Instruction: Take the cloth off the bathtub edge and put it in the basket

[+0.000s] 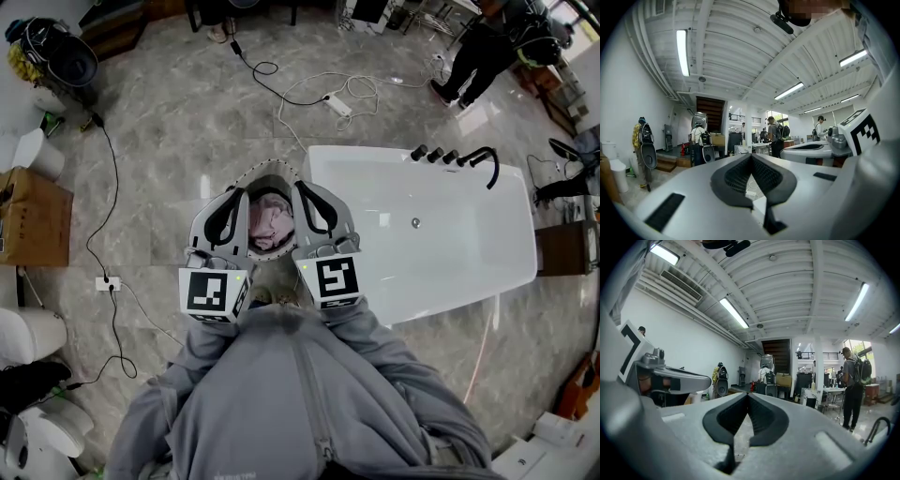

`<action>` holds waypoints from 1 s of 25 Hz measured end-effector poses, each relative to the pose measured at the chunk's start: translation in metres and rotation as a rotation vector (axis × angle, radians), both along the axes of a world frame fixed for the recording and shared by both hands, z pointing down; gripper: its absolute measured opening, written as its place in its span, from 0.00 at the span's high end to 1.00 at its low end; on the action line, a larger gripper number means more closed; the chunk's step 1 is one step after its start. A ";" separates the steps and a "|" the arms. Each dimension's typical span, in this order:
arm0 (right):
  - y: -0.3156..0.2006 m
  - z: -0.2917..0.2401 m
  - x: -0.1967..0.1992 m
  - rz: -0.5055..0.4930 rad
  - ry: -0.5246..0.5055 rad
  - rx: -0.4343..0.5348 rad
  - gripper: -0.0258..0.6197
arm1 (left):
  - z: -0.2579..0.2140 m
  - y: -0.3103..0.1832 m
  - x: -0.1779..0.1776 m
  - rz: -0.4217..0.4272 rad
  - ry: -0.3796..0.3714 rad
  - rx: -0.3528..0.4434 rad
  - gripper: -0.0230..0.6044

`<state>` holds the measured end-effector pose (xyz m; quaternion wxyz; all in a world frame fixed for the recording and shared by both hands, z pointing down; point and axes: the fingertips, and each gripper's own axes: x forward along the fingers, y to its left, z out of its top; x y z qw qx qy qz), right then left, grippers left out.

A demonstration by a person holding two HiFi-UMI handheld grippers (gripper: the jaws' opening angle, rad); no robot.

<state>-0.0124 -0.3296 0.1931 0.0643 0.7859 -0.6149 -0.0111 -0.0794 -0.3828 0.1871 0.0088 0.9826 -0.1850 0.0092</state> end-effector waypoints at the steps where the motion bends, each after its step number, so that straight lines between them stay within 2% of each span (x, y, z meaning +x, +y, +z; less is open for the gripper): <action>1: 0.000 0.000 0.000 -0.002 0.002 0.002 0.95 | 0.000 0.000 0.001 0.002 0.001 0.002 0.95; 25: 0.006 -0.003 -0.004 -0.002 0.001 0.004 0.95 | -0.009 0.008 0.000 0.021 0.001 0.016 0.95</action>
